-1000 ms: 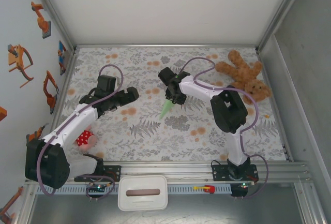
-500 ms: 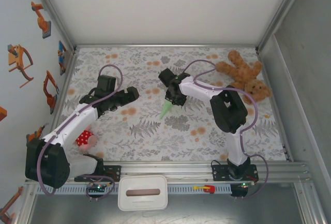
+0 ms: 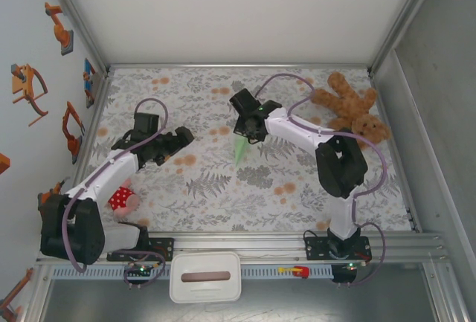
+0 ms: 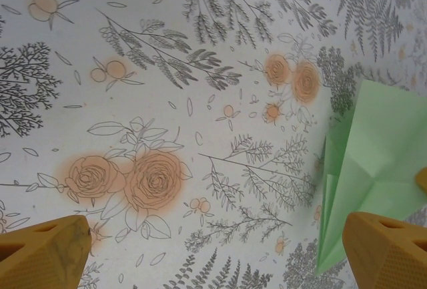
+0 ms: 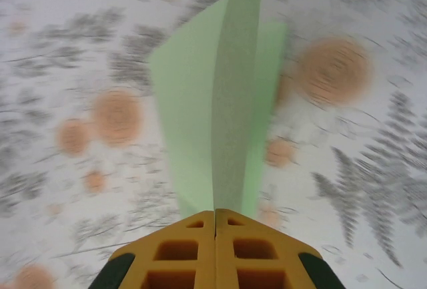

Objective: Fold a paper plane with a square sheet of paper (pick it up from the middle)
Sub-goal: Turn over a paper plane at the center of the table.

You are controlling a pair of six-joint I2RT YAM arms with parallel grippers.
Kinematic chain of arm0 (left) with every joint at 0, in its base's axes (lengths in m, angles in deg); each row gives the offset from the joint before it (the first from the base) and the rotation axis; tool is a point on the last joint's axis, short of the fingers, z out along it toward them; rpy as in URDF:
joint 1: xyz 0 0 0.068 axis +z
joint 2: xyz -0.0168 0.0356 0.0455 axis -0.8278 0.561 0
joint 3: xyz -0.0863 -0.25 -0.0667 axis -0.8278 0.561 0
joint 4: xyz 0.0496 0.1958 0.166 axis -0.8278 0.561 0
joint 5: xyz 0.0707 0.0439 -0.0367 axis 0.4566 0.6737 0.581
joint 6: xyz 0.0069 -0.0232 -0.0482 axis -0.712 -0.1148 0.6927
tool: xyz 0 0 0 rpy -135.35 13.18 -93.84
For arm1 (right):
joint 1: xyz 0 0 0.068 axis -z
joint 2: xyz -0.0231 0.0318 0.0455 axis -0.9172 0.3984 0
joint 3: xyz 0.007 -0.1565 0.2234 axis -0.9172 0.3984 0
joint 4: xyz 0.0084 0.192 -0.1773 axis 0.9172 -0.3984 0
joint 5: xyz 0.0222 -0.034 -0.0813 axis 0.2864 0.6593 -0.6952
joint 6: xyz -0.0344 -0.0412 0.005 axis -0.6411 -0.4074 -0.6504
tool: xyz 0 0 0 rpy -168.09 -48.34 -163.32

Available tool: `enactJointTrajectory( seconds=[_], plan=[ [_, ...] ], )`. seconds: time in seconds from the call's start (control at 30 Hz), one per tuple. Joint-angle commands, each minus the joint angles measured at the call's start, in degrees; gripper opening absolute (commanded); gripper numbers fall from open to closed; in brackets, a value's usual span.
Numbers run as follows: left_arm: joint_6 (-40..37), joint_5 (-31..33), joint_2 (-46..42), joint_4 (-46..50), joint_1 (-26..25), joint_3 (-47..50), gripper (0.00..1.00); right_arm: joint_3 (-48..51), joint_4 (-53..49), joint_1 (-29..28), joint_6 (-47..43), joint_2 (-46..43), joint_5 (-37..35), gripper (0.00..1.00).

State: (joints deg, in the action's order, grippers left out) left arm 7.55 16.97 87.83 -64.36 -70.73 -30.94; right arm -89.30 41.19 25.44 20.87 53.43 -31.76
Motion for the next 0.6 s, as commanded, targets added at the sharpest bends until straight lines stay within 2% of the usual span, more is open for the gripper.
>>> enactJointTrajectory(
  seconds=[0.0, 0.13, 0.3, 0.4, 0.57],
  plan=[
    [1.82, -2.68, 1.03, -3.14, 0.88, 0.9, 0.96, 1.96, 10.46, -0.23, -9.63, -2.97, 7.11, 0.0],
    [2.97, -4.17, 2.29, -5.54, 0.94, 1.56, 0.97, 5.91, 20.71, -0.01, -12.71, -3.16, 17.95, 0.0],
    [4.57, -4.86, 3.62, -9.78, 0.8, 3.63, 0.99, 11.89, 30.75, 1.63, -11.85, -1.66, 26.66, 0.0],
    [5.5, -5.37, 4.31, -12.11, 0.52, 4.98, 0.98, 15.28, 35.67, 2.83, -11.17, -0.75, 30.3, 0.0],
    [6.39, -7.1, 6.52, -15.81, -1.91, 5.91, 0.95, 22.25, 40.87, 5.46, -10.29, -1.05, 31.64, 0.0]
  ],
)
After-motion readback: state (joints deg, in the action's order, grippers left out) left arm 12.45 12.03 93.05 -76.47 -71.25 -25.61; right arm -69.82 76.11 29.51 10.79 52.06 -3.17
